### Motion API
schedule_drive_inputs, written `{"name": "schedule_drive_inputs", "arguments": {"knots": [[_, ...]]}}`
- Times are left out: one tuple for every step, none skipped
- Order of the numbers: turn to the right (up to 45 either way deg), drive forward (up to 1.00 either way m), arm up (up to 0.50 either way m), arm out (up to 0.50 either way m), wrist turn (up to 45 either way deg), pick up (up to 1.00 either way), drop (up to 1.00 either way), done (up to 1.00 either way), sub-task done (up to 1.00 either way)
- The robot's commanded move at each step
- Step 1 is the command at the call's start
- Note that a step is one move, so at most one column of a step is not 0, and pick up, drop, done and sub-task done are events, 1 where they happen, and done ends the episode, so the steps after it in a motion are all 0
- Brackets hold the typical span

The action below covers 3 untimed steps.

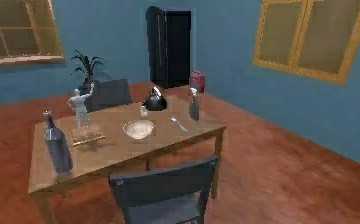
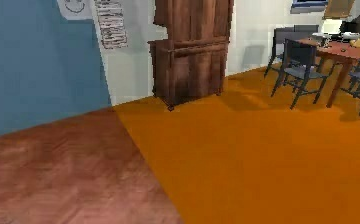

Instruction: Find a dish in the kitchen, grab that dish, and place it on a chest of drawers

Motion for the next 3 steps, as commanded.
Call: {"name": "schedule_drive_inputs", "arguments": {"knots": [[-45.0, 0.00, 0.00, 0.00, 0.0, 0.00, 0.00, 0.00, 0.00], [-45.0, 0.00, 0.00, 0.00, 0.0, 0.00, 0.00, 0.00, 0.00], [-12.0, 0.00, 0.00, 0.00, 0.0, 0.00, 0.00, 0.00, 0.00]]}}
